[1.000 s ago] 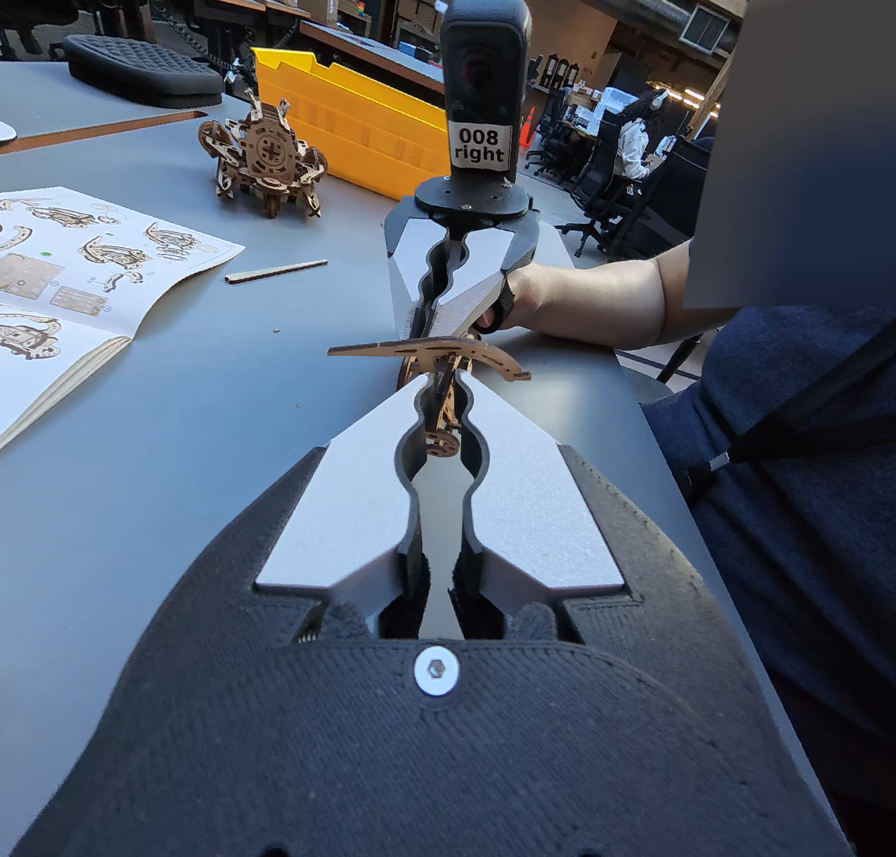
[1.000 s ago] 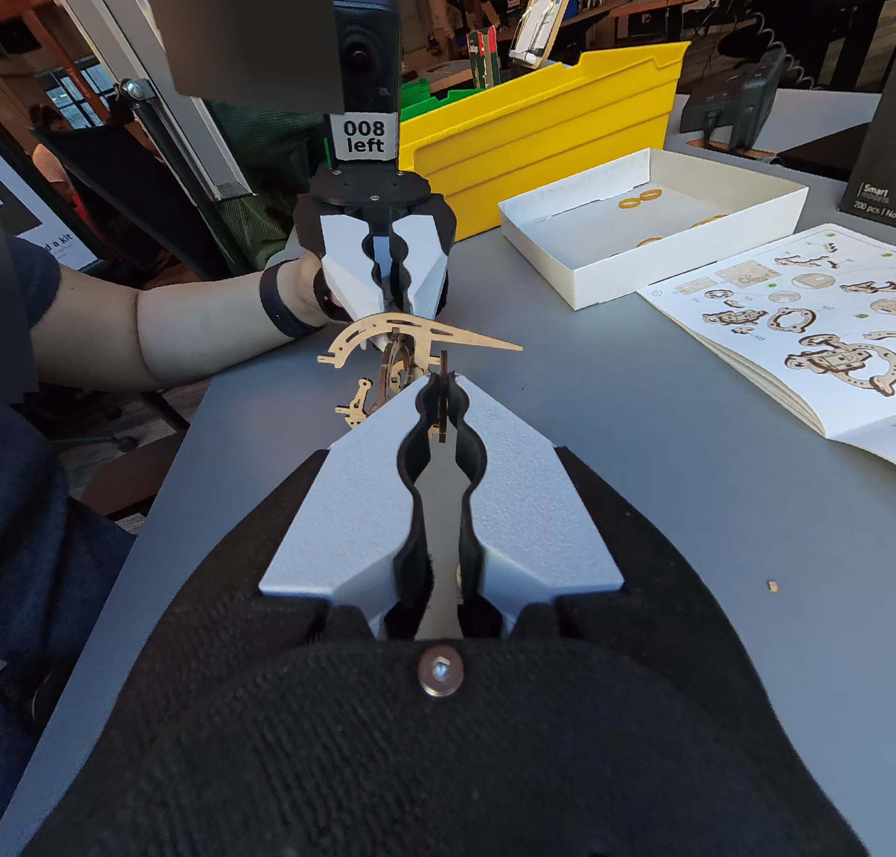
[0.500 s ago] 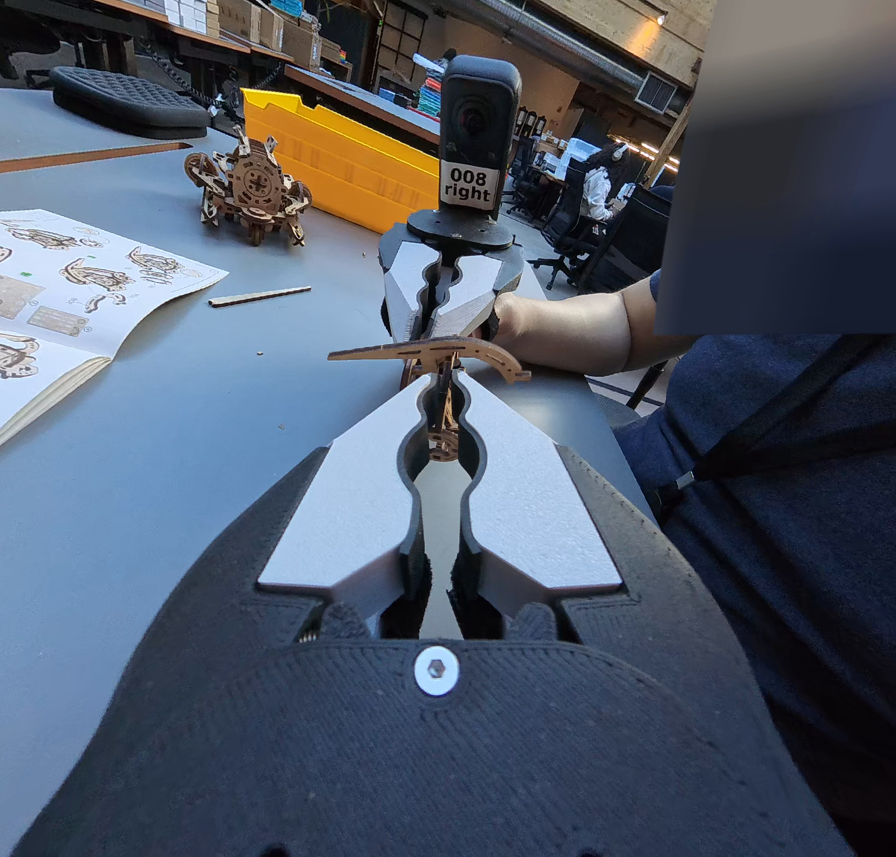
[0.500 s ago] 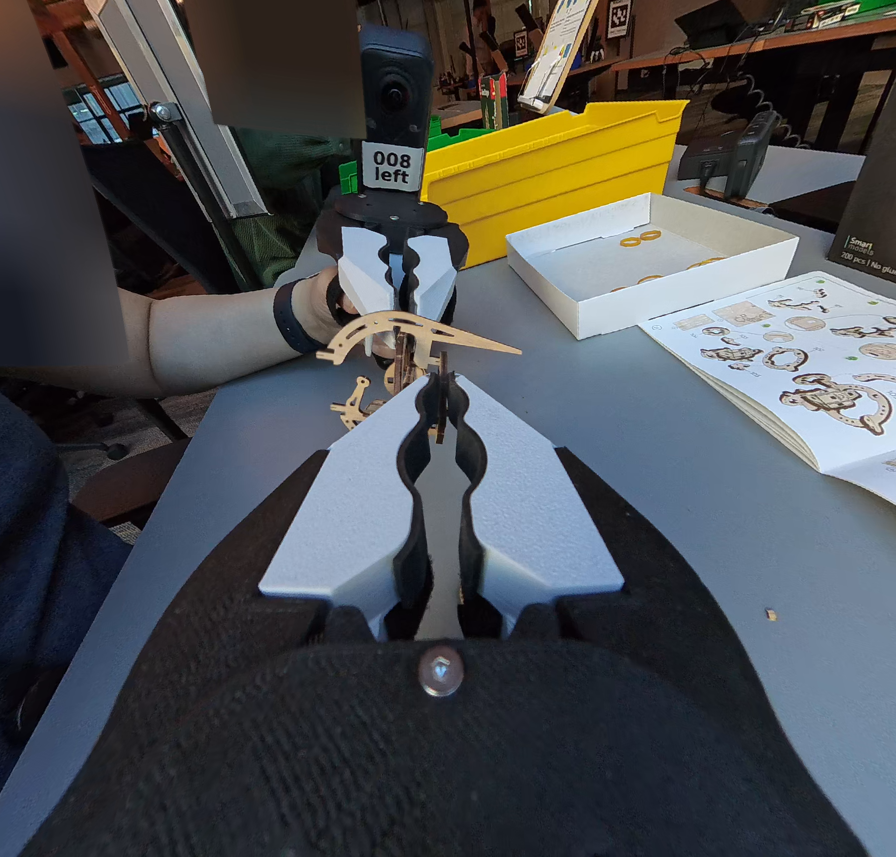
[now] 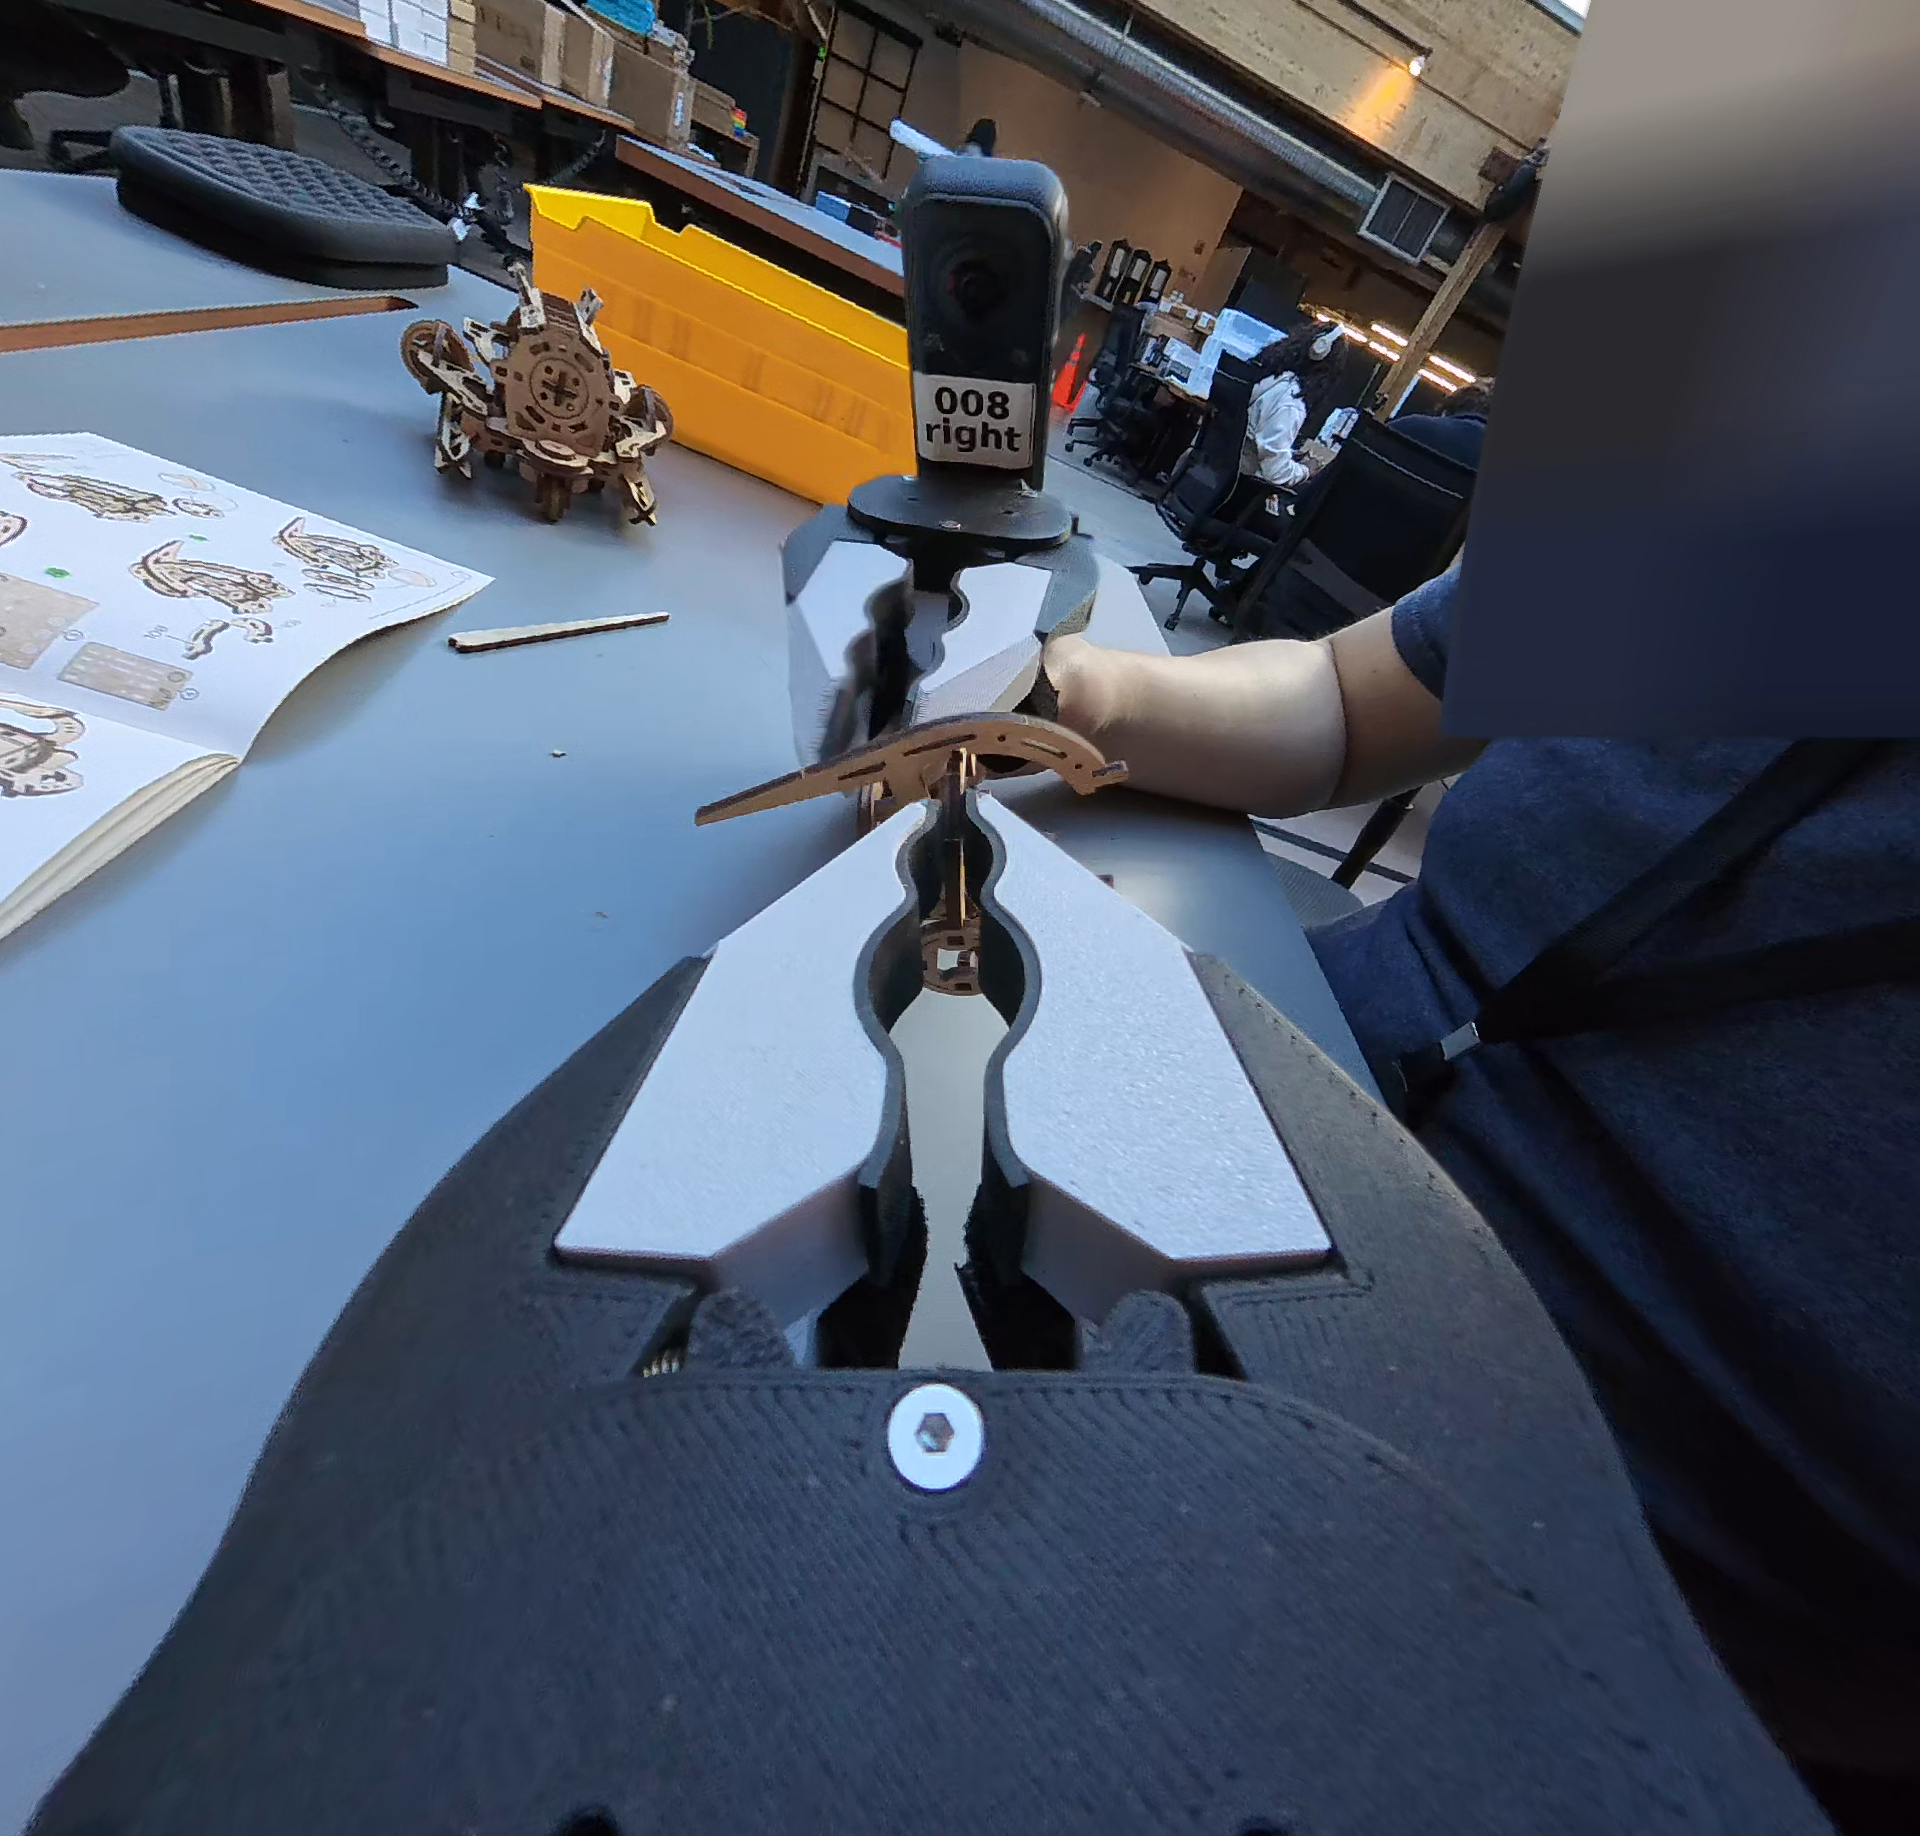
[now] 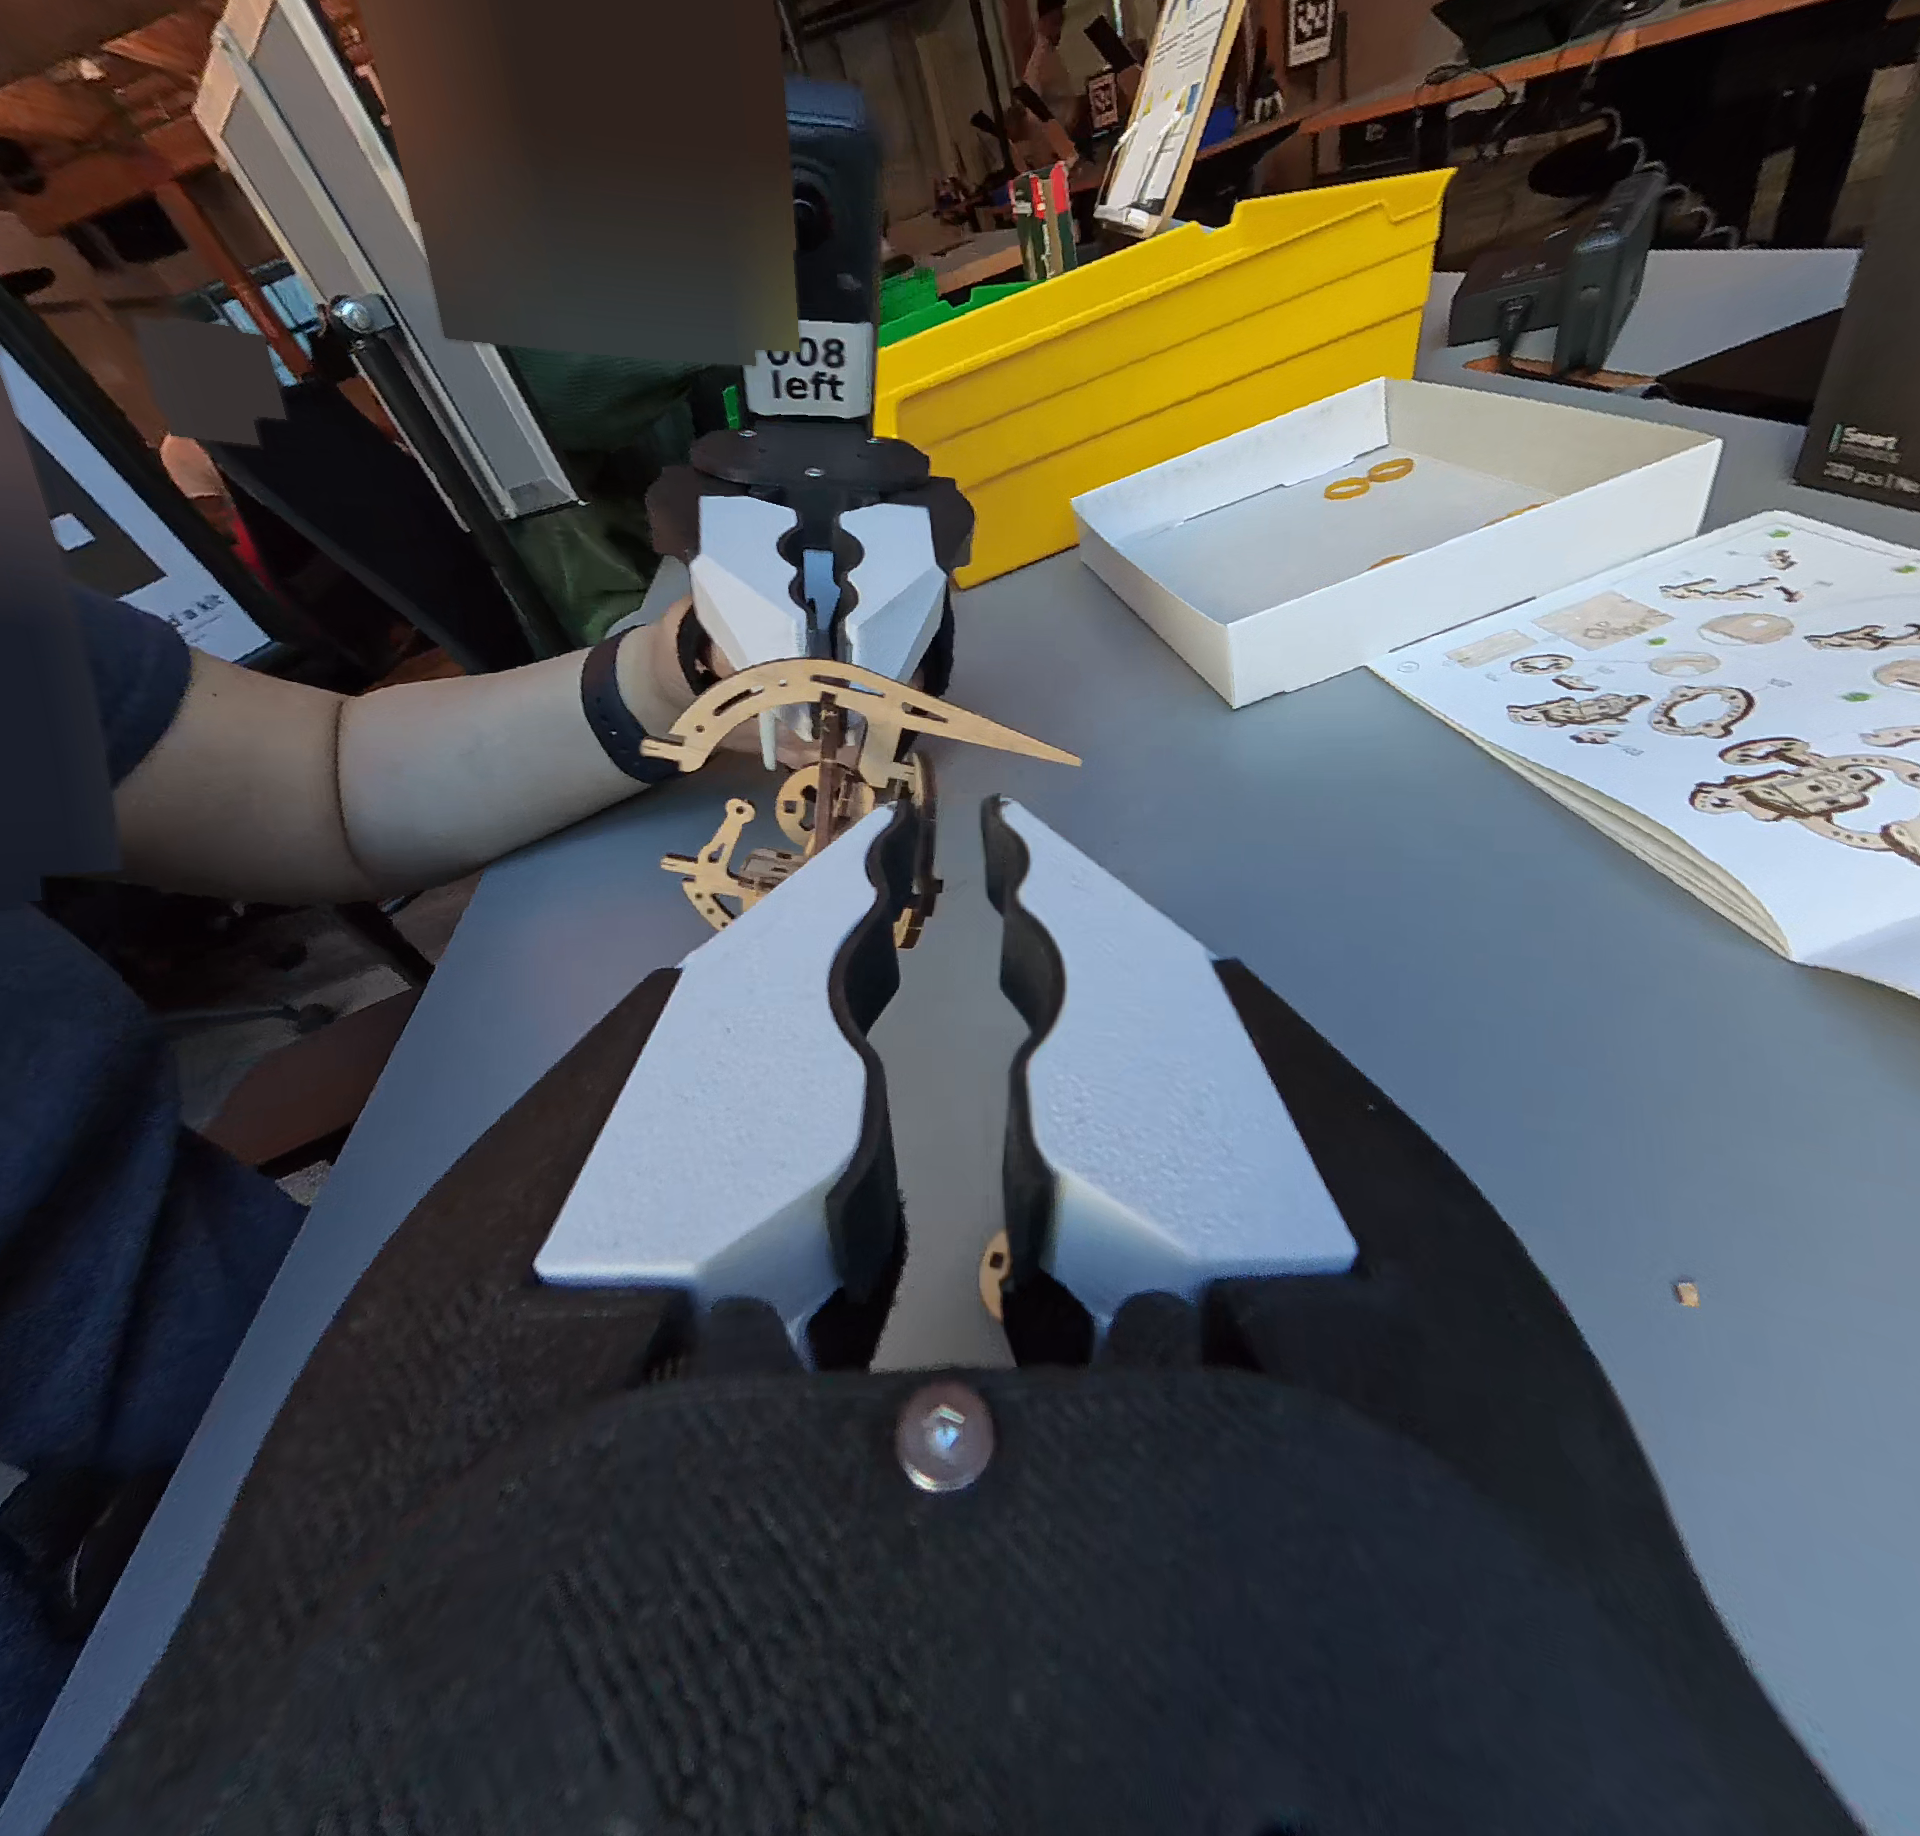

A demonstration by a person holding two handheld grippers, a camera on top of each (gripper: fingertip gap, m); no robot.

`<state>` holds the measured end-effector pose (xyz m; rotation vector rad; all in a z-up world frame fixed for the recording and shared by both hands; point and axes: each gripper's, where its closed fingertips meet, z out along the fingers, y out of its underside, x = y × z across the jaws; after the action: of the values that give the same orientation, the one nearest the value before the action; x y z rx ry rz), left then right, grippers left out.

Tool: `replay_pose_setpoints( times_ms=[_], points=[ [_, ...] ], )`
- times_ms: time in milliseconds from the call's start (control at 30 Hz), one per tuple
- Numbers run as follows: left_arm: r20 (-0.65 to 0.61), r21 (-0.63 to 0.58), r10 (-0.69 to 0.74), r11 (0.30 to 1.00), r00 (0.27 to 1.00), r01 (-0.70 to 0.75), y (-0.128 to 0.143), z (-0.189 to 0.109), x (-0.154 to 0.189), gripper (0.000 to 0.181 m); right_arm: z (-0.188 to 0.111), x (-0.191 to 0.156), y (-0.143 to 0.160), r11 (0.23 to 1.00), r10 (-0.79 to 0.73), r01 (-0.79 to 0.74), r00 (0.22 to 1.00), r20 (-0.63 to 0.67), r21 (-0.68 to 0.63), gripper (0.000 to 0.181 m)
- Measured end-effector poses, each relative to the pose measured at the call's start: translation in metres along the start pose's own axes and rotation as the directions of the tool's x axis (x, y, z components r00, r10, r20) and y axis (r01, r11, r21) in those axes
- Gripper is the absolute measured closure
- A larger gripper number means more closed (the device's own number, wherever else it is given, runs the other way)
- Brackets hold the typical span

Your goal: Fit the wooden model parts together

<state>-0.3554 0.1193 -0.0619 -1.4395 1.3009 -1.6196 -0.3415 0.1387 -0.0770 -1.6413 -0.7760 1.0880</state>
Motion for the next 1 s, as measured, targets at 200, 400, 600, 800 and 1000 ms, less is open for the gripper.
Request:
replay_pose_setpoints(
  times_ms=[200,400,600,800,1000],
  points=[
    [0.109,-0.031,0.022,0.999,0.994,-0.018,0.002,-0.004,-0.015,0.181,-0.015,0.018,-0.005,0.996,-0.082,0.08,0.993,-0.084,-0.035,0.163],
    [0.337,-0.16,0.168,0.98,0.927,-0.12,0.008,-0.013,-0.042,0.181,-0.012,0.011,-0.032,1.0,0.002,0.001,0.991,-0.137,0.023,0.166],
    [0.474,-0.364,0.386,0.904,0.791,-0.224,0.017,-0.015,-0.055,0.181,0.013,0.014,-0.014,0.991,-0.022,-0.015,0.963,-0.267,-0.135,0.174],
    [0.483,-0.447,0.467,0.859,0.741,-0.25,0.026,-0.01,-0.058,0.181,0.022,0.022,-0.005,0.975,-0.053,-0.028,0.933,-0.355,-0.22,0.174],
    [0.499,-0.482,0.506,0.837,0.703,-0.26,0.026,-0.013,-0.061,0.181,0.026,0.024,0.001,0.966,-0.013,-0.079,0.935,-0.355,-0.244,0.175]
  ],
)
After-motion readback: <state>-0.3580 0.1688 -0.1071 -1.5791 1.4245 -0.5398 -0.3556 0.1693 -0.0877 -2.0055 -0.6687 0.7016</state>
